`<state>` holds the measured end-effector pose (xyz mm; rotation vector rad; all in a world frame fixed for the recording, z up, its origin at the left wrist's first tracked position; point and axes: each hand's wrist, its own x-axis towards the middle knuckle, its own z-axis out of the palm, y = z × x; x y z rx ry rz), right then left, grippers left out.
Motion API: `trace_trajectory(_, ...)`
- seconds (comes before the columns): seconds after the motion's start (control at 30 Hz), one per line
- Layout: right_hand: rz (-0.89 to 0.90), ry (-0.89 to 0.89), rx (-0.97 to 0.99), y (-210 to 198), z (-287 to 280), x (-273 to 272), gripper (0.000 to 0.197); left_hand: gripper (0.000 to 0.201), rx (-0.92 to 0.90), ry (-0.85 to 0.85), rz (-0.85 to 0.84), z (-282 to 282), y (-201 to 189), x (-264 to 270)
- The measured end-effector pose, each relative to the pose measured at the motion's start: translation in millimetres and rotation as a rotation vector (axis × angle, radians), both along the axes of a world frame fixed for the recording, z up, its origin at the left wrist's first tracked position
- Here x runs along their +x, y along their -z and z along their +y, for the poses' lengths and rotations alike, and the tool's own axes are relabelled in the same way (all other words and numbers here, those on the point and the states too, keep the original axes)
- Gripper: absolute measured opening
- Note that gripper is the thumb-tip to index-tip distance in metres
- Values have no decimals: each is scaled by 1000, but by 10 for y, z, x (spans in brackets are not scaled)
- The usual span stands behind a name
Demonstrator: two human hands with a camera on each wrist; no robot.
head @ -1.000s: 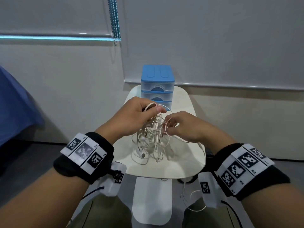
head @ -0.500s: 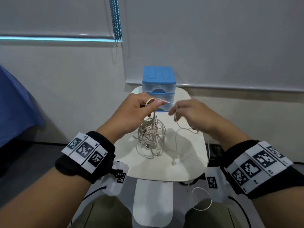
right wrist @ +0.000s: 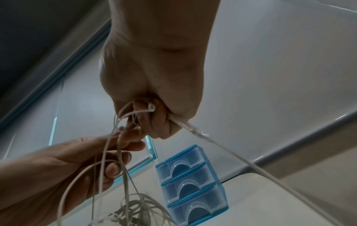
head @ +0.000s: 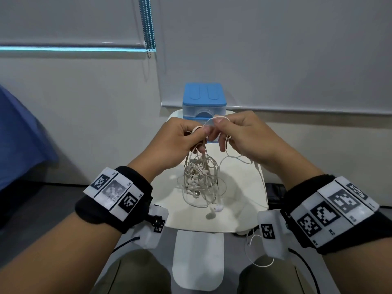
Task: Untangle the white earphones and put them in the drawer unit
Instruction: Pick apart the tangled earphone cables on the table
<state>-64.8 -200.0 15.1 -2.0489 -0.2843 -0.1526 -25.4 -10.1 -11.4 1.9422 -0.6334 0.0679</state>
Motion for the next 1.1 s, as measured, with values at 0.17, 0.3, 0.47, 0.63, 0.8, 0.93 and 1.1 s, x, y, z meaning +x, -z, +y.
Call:
trace_trajectory(0.17, 34, -12, 151, -47, -2, -19, 52, 24, -48, 97, 51, 14, 17, 20)
trace_trajectory(0.3, -17, -1, 255, -127, 5, -32, 51, 15, 178, 156, 98, 35, 128, 10)
trace_trajectory(0.47, -21, 56, 319, -136, -46, -17, 40, 13, 95, 74, 92, 79, 201, 26)
trace_trajectory(0.63, 103, 108, 306, 1, -77, -9, 42, 2, 208, 113, 108, 53, 271, 6)
trace_trajectory(0.8, 92, 24, 281, -67, -32, -35, 36, 6, 300, 94, 32, -51, 281, 7)
trace_trajectory(0.93, 141, 99, 236, 35, -34, 42, 14, 10, 227, 46, 31, -65, 294, 27)
trace_trajectory(1.1, 277, 217, 134, 412, -70, 97, 21, 7, 241, 71, 53, -51, 306, -17)
